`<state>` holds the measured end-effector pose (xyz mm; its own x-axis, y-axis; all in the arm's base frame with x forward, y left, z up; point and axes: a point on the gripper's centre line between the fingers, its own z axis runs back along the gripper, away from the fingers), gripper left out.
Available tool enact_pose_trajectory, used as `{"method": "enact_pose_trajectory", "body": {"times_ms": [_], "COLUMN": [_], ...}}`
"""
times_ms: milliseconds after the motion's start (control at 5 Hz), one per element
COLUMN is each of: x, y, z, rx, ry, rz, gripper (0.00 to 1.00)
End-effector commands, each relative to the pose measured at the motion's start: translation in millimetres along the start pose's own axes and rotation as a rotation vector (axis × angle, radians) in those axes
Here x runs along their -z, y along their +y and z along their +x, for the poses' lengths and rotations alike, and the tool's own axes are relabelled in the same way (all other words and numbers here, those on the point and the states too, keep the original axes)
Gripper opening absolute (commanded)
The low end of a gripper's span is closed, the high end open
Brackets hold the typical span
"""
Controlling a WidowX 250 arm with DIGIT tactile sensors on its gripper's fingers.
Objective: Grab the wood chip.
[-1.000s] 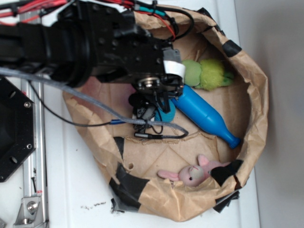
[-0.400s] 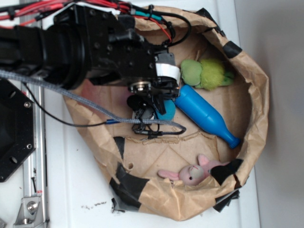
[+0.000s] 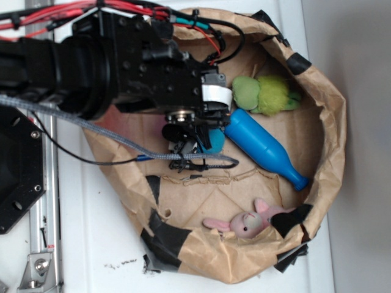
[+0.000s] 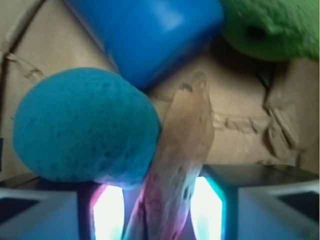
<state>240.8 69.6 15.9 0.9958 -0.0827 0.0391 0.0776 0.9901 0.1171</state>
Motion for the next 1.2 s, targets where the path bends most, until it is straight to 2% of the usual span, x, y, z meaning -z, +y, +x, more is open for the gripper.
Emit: {"method": "enact_pose_trajectory", "body": {"times_ms": [0,400,600,800,1000], "x": [-84,-178,-179,-173,-159], "y": [-20,-26,-37,-45,-45], "z": [-1,14,15,13,7], "rx": [-0.12,-0.239,-0.405,-0.489,-0.492], "ry": [-0.003,-0.056,-0.065,-0.09,-0.083], "rz": [-0.017,-0.07,-0.079,-0.072,-0.034], "gripper": [0.0,0.0,0.0,0.0,0.0]}}
